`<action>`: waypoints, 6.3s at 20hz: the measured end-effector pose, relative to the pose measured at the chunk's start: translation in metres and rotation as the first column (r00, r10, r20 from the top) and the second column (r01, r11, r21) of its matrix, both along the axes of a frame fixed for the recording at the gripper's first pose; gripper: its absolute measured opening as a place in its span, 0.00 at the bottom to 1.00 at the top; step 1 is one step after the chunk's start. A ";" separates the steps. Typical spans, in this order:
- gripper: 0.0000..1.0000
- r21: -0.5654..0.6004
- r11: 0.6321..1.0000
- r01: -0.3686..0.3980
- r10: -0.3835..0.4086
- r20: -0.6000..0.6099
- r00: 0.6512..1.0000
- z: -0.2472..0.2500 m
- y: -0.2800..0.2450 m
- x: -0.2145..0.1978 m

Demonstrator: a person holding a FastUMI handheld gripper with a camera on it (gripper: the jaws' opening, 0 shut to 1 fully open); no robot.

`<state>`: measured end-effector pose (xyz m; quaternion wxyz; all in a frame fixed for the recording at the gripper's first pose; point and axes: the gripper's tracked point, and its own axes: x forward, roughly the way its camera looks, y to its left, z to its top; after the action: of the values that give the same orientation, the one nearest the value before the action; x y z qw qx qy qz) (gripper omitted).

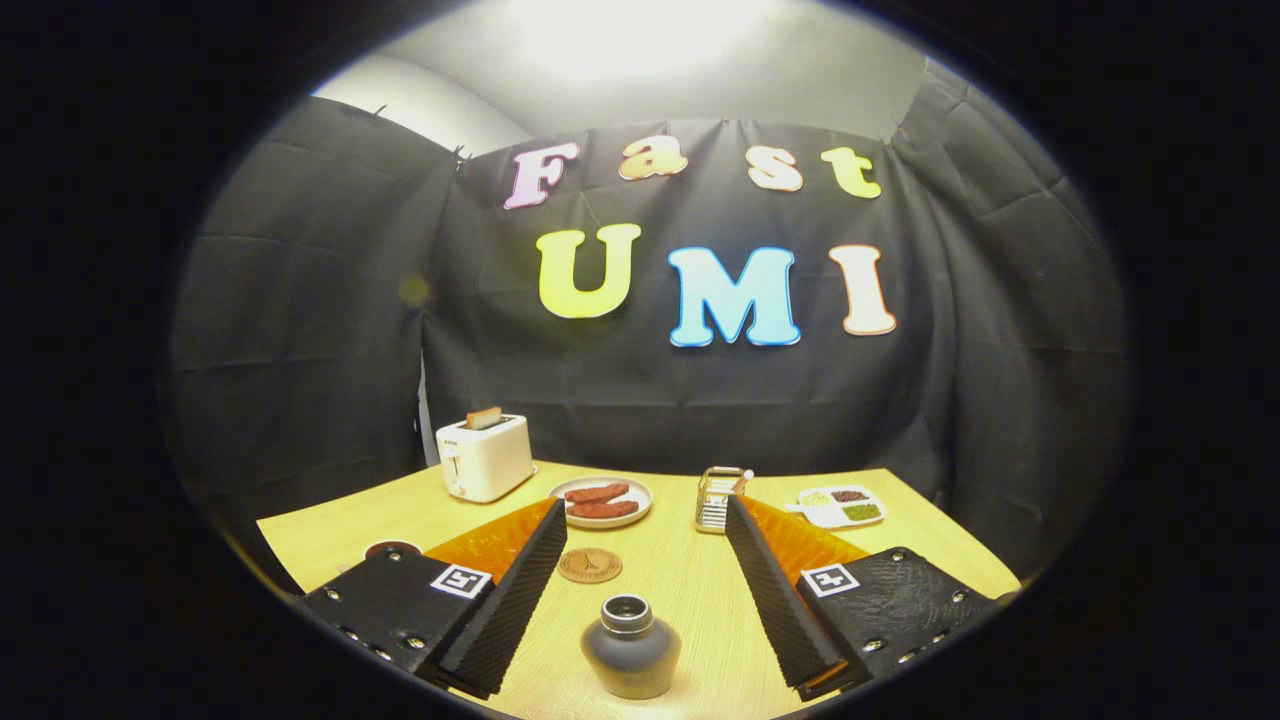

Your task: Take the bottle from table, then pour the juice into the cup, finally place the bottle on the coaster

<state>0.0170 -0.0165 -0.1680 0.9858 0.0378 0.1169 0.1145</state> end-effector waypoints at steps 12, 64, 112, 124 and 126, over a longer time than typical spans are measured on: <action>0.97 -0.001 0.999 -0.051 0.050 -0.154 0.987 -0.077 0.010 -0.015; 0.76 -0.550 0.739 -0.389 0.227 -0.340 0.913 -0.095 0.089 -0.009; 0.76 -0.790 -0.179 -0.586 0.113 -0.608 0.786 -0.112 0.128 -0.001; 0.76 -0.775 -0.304 -0.554 0.080 -0.600 0.796 -0.099 0.126 0.010; 0.76 -0.772 -0.316 -0.551 0.078 -0.600 0.796 -0.097 0.127 0.012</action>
<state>0.0286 0.1104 -0.2654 0.5345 -0.7443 0.3169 0.2448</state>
